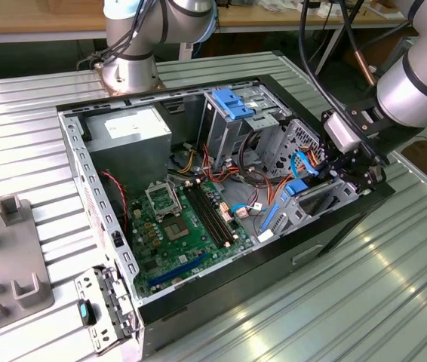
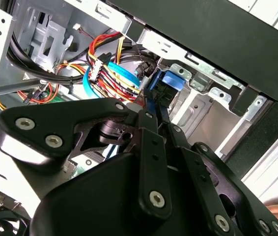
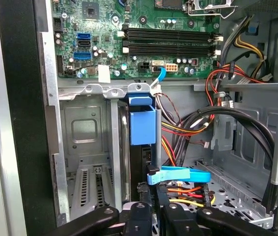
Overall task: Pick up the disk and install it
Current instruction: 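Insert the second disk wire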
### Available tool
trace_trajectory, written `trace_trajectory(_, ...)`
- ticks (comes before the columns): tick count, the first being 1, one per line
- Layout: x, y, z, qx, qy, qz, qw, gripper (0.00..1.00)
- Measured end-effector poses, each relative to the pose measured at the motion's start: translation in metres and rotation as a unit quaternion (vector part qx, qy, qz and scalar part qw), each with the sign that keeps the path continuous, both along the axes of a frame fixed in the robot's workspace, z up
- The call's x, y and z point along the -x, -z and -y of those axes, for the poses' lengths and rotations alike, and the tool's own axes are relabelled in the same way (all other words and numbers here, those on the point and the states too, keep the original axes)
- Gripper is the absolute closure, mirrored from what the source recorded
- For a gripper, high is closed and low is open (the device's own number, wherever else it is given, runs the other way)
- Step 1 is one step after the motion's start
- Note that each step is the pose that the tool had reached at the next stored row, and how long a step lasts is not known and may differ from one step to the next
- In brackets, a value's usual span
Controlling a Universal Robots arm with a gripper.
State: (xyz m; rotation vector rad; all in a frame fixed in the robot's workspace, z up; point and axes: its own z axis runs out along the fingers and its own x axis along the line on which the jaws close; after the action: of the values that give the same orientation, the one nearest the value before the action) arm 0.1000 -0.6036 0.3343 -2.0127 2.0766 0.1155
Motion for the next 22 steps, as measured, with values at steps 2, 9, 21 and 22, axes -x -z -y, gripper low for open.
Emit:
trace_trajectory(2, 0.0000, 0.0006, 0.0000, 0.0001, 0.000, 0.0000, 1.0000, 0.84)
trace_trajectory(9, -0.0001, 0.0009, 0.0000, 0.0035, 0.000, 0.0000, 1.0000, 0.84)
trace_trajectory(21, 0.0000, 0.0010, 0.0000, 0.0038, 0.000, 0.0000, 1.0000, 0.64)
trace_trajectory(22, 0.0000, 0.0011, 0.0000, 0.0038, 0.000, 0.0000, 1.0000, 0.64)
